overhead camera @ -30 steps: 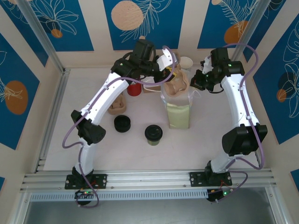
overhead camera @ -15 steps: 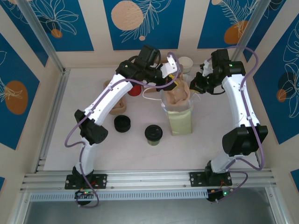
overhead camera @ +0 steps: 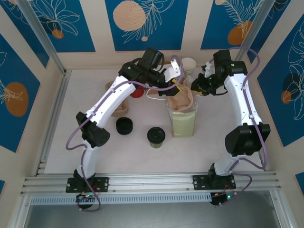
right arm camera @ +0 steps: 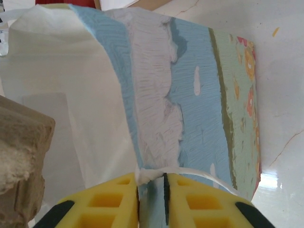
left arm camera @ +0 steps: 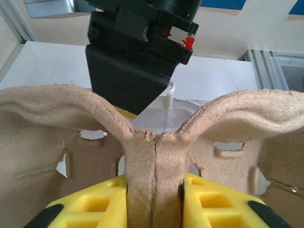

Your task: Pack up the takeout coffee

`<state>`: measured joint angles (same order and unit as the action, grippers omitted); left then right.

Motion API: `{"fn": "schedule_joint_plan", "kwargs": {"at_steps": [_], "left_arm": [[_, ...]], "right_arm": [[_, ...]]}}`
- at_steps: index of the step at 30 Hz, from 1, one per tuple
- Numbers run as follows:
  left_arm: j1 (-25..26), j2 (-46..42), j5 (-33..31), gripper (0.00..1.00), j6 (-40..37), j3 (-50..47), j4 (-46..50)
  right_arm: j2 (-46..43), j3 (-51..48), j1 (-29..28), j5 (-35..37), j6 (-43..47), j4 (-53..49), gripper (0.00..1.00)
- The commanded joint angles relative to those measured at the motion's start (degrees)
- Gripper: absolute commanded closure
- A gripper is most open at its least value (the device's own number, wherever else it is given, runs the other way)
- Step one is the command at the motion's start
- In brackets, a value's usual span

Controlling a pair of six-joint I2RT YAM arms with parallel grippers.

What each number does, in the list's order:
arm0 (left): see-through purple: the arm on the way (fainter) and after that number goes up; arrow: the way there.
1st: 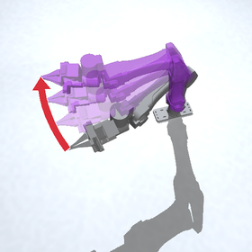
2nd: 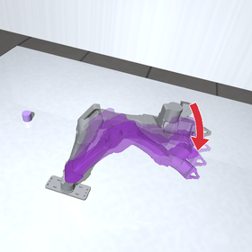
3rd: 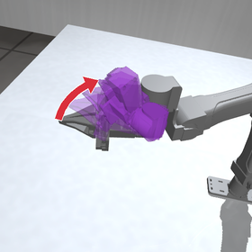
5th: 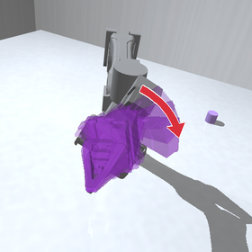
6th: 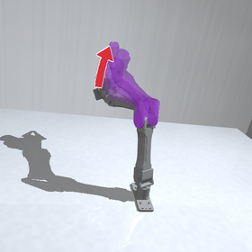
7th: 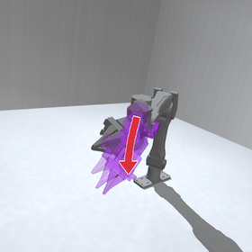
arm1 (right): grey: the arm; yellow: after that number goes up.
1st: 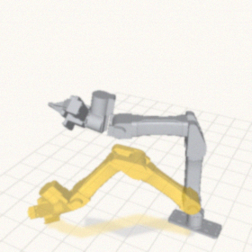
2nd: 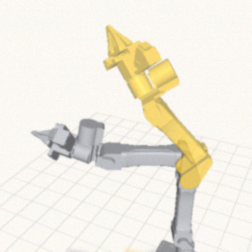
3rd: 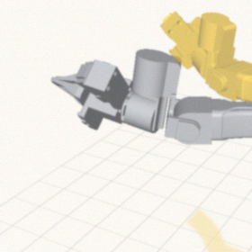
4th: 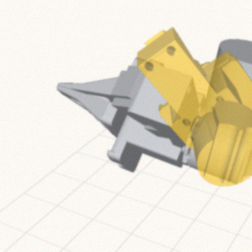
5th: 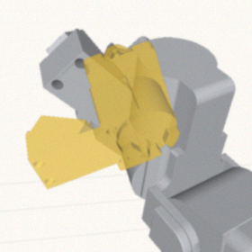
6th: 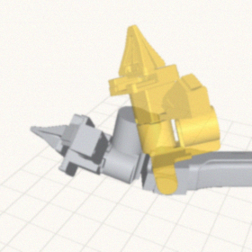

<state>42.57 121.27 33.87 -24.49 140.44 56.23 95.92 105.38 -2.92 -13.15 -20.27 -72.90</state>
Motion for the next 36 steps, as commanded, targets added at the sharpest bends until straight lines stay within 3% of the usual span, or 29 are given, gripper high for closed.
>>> {"fn": "schedule_joint_plan", "kwargs": {"at_steps": [1,10,19,30,36], "left_arm": [[0.6,0.5,2.9,0.73,-0.3,1.6,1.8],[0.5,2.9,3.8,0.73,0.4,2.0,2.3],[0.1,6.2,3.8,0.73,1.8,5.1,2.6],[-1.0,7.2,4.6,0.73,6.5,5.1,0.3],[-1.0,8.0,4.4,0.73,8.6,5.1,-0.8]], "right_arm": [[0.2,2.1,0.3,-1.7,0.9,-1.4,0.75],[-0.4,6.6,0.3,-0.9,0.9,-3.9,0.63],[-6.7,7.4,0.4,3.2,-0.2,-5.9,0.56],[-21.3,-7.0,0.2,3.0,-2.7,-5.0,0.57],[-24.7,-14.2,0.3,2.8,-3.9,-2.9,0.57]]}}
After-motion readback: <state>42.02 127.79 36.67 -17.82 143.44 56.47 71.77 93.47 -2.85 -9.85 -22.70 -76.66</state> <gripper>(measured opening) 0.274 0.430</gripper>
